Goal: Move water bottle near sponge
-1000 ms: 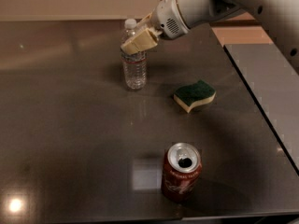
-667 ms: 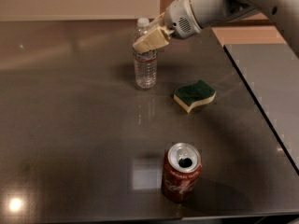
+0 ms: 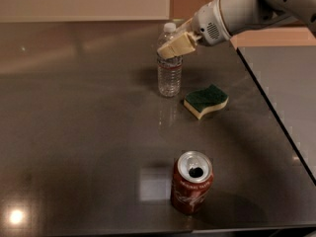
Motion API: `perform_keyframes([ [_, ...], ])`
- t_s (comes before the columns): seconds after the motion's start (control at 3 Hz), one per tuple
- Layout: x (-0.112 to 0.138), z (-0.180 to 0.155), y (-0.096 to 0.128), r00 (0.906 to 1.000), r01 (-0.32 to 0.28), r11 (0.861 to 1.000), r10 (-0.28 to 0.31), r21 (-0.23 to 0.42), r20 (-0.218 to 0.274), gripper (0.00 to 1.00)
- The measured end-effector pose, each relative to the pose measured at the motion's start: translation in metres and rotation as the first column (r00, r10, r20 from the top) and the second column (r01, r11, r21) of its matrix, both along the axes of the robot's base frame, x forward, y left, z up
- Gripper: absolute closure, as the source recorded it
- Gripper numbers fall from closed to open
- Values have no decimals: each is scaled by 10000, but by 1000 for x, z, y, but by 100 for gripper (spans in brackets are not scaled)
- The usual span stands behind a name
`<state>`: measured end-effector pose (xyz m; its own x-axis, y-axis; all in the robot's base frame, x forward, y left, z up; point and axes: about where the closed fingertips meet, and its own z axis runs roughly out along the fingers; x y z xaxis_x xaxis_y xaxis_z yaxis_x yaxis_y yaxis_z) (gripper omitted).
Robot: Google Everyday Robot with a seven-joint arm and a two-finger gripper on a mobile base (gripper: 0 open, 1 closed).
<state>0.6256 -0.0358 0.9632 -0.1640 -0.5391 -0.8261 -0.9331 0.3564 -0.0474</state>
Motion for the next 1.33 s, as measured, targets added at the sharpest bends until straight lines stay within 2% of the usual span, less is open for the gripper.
perform_keyframes([
  [0.33, -4, -2, -16, 9992, 391, 9992, -391, -2, -6, 100],
  [0.67, -7, -1, -27, 9979, 642, 9979, -641, -46, 77, 83],
  [1.33, -13, -5, -31, 9971, 761, 9971, -761, -8, 89, 36],
])
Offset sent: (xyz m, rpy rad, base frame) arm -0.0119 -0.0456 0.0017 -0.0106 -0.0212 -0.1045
